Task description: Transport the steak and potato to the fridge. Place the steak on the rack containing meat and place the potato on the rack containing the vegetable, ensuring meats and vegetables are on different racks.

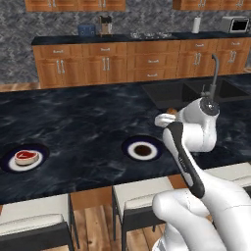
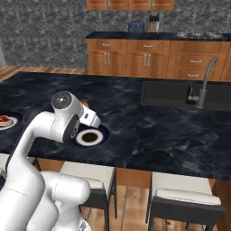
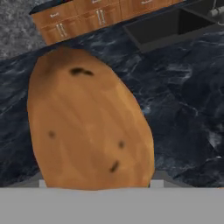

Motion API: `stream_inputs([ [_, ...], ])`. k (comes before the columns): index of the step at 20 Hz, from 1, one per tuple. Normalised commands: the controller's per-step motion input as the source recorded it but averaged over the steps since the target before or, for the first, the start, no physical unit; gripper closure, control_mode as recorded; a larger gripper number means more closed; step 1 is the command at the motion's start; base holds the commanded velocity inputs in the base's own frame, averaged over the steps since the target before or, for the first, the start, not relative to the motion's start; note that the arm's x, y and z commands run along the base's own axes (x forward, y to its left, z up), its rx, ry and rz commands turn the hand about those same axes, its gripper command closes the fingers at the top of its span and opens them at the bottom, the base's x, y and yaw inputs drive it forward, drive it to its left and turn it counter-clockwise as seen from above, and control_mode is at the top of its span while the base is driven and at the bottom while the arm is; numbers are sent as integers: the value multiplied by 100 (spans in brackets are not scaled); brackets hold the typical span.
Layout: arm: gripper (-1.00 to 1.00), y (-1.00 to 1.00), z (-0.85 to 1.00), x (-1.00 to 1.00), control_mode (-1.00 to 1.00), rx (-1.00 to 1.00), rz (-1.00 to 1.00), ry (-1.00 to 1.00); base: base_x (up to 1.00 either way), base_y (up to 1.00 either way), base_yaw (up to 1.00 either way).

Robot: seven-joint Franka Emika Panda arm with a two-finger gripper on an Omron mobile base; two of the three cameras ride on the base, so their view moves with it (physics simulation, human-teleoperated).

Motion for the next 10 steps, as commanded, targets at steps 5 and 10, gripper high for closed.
stream_inputs([
  [5,100,-8,78,-65,-100,0,6,-16,0,0,0],
  [10,100,-1,85,-70,-100,0,0,-10,0,0,0],
])
